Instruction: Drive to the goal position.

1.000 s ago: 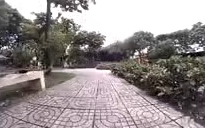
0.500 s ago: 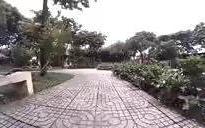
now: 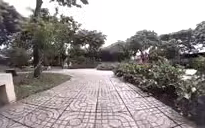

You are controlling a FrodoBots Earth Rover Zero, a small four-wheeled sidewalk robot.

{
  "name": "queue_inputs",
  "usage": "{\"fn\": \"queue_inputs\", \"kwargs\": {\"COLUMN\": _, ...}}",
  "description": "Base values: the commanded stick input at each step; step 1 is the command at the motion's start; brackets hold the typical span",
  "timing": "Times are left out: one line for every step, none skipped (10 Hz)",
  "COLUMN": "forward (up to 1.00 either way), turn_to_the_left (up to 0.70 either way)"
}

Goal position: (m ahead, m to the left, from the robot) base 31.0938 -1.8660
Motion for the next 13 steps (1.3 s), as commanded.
{"fn": "queue_inputs", "kwargs": {"forward": 1.00, "turn_to_the_left": 0.00}}
{"fn": "queue_inputs", "kwargs": {"forward": 1.00, "turn_to_the_left": 0.00}}
{"fn": "queue_inputs", "kwargs": {"forward": 1.00, "turn_to_the_left": 0.00}}
{"fn": "queue_inputs", "kwargs": {"forward": 1.00, "turn_to_the_left": 0.00}}
{"fn": "queue_inputs", "kwargs": {"forward": 1.00, "turn_to_the_left": 0.00}}
{"fn": "queue_inputs", "kwargs": {"forward": 1.00, "turn_to_the_left": 0.00}}
{"fn": "queue_inputs", "kwargs": {"forward": 1.00, "turn_to_the_left": 0.00}}
{"fn": "queue_inputs", "kwargs": {"forward": 1.00, "turn_to_the_left": 0.00}}
{"fn": "queue_inputs", "kwargs": {"forward": 1.00, "turn_to_the_left": 0.00}}
{"fn": "queue_inputs", "kwargs": {"forward": 1.00, "turn_to_the_left": 0.00}}
{"fn": "queue_inputs", "kwargs": {"forward": 1.00, "turn_to_the_left": 0.00}}
{"fn": "queue_inputs", "kwargs": {"forward": 1.00, "turn_to_the_left": 0.00}}
{"fn": "queue_inputs", "kwargs": {"forward": 1.00, "turn_to_the_left": 0.00}}
